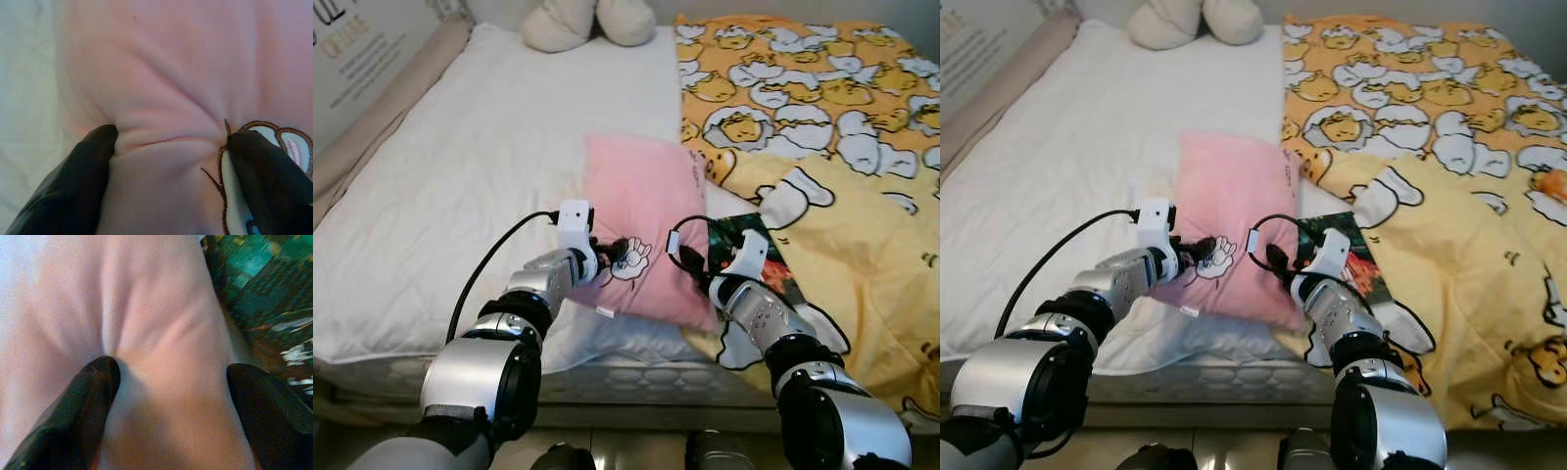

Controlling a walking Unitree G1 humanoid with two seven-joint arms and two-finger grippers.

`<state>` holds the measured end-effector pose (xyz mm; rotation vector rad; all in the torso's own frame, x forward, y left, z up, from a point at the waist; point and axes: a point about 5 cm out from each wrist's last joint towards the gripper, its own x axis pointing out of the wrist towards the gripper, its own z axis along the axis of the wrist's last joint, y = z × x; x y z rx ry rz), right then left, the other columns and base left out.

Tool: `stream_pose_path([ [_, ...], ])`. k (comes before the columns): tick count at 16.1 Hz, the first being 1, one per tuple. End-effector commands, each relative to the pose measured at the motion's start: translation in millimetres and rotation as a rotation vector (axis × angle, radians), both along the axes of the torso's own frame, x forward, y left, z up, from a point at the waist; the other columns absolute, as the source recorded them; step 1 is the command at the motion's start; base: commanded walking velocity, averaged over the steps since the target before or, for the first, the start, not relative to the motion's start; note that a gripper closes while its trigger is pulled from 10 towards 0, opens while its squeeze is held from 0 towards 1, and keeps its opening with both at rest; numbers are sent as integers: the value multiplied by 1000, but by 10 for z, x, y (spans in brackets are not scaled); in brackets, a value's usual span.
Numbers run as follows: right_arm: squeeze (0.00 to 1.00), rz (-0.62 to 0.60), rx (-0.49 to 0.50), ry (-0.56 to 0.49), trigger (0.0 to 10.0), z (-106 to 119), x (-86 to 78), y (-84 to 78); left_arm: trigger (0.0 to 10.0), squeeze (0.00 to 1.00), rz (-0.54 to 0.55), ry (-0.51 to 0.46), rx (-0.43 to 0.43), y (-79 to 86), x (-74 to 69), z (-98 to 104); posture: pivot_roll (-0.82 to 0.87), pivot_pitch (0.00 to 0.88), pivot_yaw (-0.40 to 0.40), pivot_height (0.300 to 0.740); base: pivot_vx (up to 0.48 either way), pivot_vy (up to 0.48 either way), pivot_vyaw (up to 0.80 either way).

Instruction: Clean up the room

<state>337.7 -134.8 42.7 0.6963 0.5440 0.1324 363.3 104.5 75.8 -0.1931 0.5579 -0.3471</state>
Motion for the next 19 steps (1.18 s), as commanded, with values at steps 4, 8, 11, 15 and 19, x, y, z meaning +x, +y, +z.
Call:
stream_pose_path([
  [4,0,-29,53,51,0,-128,-78,4,0,0,-13,74,26,18,-133,-206,-247,66,55,714,0,0,0],
  [8,0,25,20,109,0,-271,-194,111,0,0,-6,79,26,68,-145,-228,-240,69,60,714,0,0,0],
  [11,0,32,1,117,0,-291,-207,140,0,0,-9,69,6,58,-146,-224,-233,61,61,714,0,0,0],
  [15,0,29,-8,92,0,-254,-172,123,0,0,-28,14,-19,8,-106,-154,-236,45,63,714,0,0,0],
  [19,0,22,-6,51,0,-182,-110,136,0,0,-42,-22,9,-33,-106,-148,-237,22,67,714,0,0,0],
])
